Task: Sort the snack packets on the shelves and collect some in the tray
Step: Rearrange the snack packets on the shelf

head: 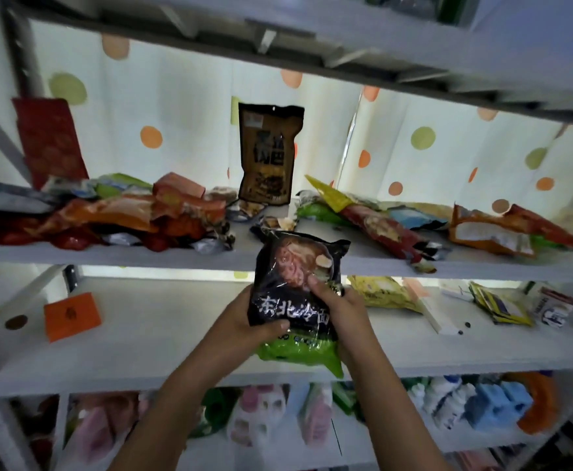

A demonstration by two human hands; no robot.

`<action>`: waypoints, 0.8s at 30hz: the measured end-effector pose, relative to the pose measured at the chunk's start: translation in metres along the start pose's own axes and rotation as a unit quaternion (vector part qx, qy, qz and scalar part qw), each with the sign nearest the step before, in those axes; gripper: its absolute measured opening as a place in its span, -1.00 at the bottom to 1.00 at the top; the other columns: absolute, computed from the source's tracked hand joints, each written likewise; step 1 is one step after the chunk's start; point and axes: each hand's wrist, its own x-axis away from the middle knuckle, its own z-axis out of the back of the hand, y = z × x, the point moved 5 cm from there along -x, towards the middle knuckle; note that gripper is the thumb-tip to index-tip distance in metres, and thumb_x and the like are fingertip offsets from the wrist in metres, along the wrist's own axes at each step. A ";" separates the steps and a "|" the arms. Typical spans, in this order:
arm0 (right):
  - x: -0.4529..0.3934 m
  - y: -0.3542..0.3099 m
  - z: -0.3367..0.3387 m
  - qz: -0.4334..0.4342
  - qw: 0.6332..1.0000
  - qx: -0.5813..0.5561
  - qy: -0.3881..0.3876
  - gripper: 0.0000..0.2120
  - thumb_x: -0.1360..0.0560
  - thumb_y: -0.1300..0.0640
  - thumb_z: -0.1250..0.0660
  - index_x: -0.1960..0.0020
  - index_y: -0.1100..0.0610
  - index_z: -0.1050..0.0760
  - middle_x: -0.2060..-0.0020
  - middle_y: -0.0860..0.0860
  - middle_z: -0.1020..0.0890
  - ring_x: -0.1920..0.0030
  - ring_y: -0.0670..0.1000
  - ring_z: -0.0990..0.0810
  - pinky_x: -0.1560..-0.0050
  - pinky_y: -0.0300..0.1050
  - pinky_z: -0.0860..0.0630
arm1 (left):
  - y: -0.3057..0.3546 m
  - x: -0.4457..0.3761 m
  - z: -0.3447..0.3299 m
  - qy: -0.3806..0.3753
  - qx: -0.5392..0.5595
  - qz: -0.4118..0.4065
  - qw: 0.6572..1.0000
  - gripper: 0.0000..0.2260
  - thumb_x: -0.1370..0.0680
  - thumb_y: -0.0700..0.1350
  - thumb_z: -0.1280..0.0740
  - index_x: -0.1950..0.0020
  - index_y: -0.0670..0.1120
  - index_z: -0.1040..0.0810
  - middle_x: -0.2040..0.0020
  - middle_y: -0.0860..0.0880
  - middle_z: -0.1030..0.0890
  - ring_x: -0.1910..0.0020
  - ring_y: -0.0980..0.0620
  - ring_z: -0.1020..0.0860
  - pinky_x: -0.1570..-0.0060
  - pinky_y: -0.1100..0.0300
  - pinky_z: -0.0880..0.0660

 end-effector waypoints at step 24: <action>-0.129 -0.114 0.037 0.253 0.700 0.666 0.055 -0.72 -0.47 0.20 -0.21 -0.14 0.16 -0.54 -0.15 0.09 -0.56 -0.15 0.14 -0.53 -0.04 -0.04 -0.50 | 0.070 -0.210 -0.019 0.136 -0.445 -0.063 0.883 -0.79 -0.52 -0.18 -0.38 -0.08 -0.24 -0.47 -0.01 -0.22 -0.57 -0.03 -0.21 -0.55 0.07 0.02 -0.45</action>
